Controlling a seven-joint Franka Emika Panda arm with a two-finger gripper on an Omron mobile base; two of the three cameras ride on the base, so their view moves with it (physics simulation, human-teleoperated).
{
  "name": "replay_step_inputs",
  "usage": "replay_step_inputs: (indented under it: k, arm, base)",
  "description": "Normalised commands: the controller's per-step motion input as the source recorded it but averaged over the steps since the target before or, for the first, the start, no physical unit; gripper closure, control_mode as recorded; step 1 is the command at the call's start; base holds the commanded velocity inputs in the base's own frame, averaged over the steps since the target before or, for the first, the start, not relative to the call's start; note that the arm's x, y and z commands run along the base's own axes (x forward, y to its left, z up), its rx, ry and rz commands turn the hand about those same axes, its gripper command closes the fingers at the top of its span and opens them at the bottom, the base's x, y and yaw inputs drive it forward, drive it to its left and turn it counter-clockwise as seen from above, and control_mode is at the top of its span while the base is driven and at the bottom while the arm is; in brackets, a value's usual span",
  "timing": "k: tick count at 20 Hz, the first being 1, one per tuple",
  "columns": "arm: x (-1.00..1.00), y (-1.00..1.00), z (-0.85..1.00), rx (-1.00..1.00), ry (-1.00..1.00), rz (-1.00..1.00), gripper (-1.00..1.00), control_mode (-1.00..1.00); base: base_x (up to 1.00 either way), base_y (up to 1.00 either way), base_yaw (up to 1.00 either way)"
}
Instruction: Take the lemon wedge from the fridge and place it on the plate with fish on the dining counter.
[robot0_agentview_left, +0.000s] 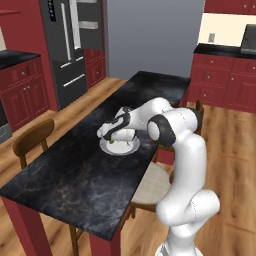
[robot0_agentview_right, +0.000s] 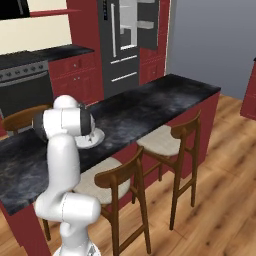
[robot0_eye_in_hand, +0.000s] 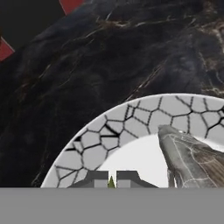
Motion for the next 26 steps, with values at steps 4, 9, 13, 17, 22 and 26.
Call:
replay_step_inputs:
  k: [4, 9, 13, 17, 22, 26]
  arm:
    - [0.3, 0.06, 0.26, 0.0, 0.14, -0.04, -1.0, -1.0]
    - [-0.38, 0.41, 0.98, 0.0, 0.05, -0.01, -1.0, -1.0]
    - [-1.0, 0.16, 0.9, 0.0, 0.0, 0.0, -1.0, -1.0]
    - [-1.0, -0.31, 0.09, 0.04, -0.01, 0.0, -1.0, -1.0]
    - [-1.0, -0.49, 0.41, 0.0, -0.03, 0.0, -1.0, -1.0]
    - [-1.0, -0.84, 1.0, 0.0, -0.32, 0.0, -1.0, -1.0]
  base:
    - [0.0, 0.0, 0.0]
    - [0.0, 0.0, 0.0]
    - [0.0, 0.0, 0.0]
    - [0.0, 0.0, 0.0]
    - [0.0, 0.0, 0.0]
    - [0.0, 0.0, 0.0]
